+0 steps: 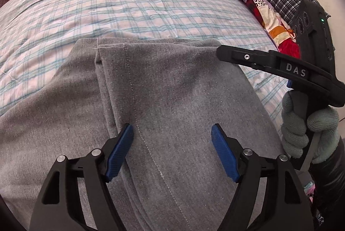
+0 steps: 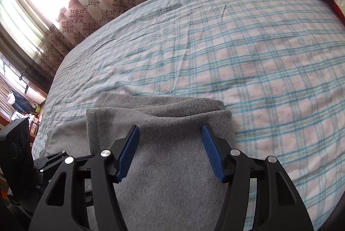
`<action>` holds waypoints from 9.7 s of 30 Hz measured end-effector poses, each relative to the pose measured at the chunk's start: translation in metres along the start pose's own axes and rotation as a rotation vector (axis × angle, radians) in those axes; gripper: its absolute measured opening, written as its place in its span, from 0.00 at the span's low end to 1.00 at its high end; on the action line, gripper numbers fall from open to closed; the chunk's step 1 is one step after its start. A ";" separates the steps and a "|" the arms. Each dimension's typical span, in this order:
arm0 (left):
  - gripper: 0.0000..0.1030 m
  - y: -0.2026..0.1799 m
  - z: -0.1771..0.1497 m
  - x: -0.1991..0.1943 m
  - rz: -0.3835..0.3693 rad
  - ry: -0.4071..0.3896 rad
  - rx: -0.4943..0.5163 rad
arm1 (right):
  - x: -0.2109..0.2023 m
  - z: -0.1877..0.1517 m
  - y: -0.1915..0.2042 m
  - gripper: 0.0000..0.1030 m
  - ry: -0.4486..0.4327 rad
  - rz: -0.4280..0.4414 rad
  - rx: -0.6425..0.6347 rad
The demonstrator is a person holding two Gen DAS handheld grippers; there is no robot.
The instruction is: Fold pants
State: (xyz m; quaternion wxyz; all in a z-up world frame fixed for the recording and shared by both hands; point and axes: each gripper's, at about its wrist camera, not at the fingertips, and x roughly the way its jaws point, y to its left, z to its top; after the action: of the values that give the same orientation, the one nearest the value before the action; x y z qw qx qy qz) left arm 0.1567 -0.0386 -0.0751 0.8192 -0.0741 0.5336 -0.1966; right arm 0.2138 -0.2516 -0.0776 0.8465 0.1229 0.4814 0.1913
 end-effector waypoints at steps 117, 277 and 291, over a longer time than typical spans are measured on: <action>0.17 0.245 -0.069 -0.193 -0.156 -0.231 -0.466 | -0.030 -0.135 0.241 0.71 0.144 0.251 -0.464; 0.96 0.222 -0.121 -0.190 0.295 -0.235 -0.398 | 0.056 -0.077 0.172 0.72 0.191 0.149 -0.170; 0.95 0.294 -0.123 -0.144 -0.068 -0.129 -0.576 | 0.077 -0.062 0.163 0.73 0.244 0.217 -0.078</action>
State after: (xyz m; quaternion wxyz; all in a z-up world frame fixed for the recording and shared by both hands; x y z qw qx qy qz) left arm 0.0658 0.2978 -0.1025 0.7897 -0.3338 0.5114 -0.0591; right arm 0.1626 -0.0703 -0.1040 0.7604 0.1169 0.5566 0.3137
